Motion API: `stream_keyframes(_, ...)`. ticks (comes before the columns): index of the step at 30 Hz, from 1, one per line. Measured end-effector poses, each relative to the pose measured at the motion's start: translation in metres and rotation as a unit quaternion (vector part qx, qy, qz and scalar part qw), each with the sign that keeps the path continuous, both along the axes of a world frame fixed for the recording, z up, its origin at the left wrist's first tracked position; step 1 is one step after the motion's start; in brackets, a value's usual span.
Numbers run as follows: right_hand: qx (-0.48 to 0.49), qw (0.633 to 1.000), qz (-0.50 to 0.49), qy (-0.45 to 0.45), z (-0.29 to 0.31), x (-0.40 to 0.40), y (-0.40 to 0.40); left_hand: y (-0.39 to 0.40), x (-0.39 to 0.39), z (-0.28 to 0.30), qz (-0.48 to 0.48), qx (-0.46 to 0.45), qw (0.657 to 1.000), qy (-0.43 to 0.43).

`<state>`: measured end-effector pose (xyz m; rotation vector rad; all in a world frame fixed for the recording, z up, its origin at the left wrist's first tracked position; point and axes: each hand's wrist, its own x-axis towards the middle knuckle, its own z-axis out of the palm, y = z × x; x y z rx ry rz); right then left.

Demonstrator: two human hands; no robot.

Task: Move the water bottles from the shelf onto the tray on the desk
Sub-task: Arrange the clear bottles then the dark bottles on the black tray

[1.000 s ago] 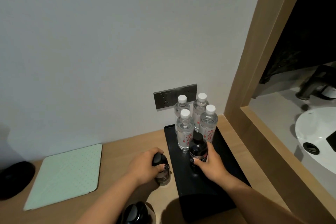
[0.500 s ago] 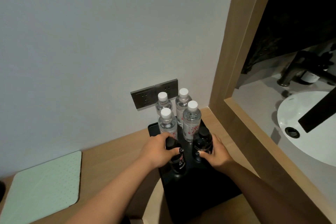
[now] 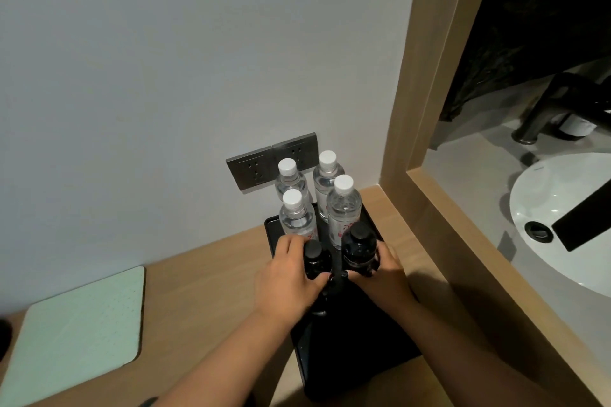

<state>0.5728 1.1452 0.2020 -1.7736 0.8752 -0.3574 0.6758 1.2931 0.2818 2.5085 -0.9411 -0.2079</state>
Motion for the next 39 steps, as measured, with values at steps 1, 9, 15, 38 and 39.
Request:
stream_keyframes(1,-0.016,1.000,-0.008,-0.001,-0.004,0.000,0.000,-0.001,0.000,0.001,0.004,0.013,1.000,0.002)
stream_keyframes(9,-0.002,1.000,0.025,-0.008,-0.016,-0.001,-0.013,-0.008,0.002,0.000,0.016,0.032,0.999,-0.005)
stream_keyframes(15,0.045,0.999,0.015,-0.016,-0.028,-0.001,-0.012,-0.009,0.000,-0.007,0.027,-0.019,0.999,-0.004)
stream_keyframes(38,-0.002,0.944,0.221,0.243,0.032,-0.016,0.029,0.035,-0.034,0.024,0.101,-0.112,0.986,0.076)
stream_keyframes(39,-0.002,0.946,0.230,0.229,0.033,-0.014,0.036,0.043,-0.037,0.029,0.091,-0.109,0.987,0.069)
